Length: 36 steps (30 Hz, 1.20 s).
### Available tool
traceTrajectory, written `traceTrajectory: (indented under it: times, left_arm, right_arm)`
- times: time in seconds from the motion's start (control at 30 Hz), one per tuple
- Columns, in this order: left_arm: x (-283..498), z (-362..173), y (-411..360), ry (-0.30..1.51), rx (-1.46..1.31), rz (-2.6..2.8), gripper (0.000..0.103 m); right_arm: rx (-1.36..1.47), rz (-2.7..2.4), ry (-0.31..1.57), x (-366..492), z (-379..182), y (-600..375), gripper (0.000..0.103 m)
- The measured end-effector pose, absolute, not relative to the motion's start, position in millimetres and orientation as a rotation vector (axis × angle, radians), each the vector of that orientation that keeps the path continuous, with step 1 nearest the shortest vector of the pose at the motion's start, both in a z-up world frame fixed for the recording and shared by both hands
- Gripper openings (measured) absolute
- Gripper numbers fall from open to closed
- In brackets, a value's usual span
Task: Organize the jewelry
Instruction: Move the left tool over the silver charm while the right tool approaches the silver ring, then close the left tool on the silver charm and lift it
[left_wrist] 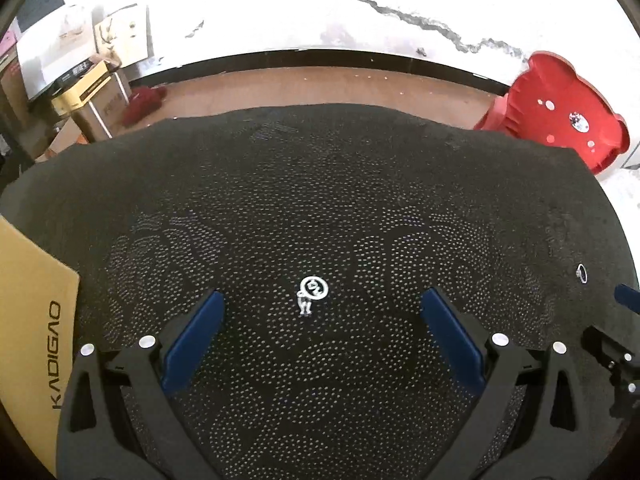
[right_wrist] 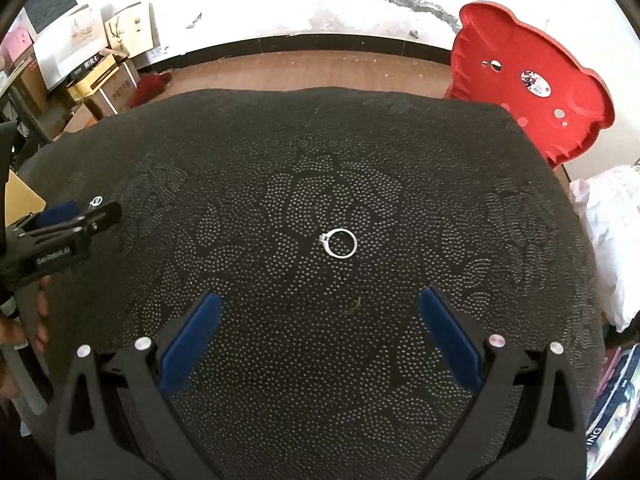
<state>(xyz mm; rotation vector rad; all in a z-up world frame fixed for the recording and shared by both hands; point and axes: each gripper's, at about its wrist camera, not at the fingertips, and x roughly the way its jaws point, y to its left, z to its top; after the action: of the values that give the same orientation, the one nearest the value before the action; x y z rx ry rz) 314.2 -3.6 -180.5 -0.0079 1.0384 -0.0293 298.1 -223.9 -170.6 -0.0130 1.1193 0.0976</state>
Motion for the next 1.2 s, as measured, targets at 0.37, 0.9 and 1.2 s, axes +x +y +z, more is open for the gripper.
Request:
traceTrajectory:
  times: [0.37,0.9,1.2]
  left_arm:
    - [314,-183,-11,1.026,0.007,-0.036,0.097]
    - [309,-183,-10,0.962,0.05,-0.044,0.083]
    - [296,-178,-17,0.913,0.104,-0.038,0.027]
  right_arm:
    - [-0.017,0.098,1.116,300,-174,-216,0.096]
    - [-0.001,0.086,1.101,301,-173,-224,0.096]
    - [0.035,0.096,1.089,300,-169,-242,0.096]
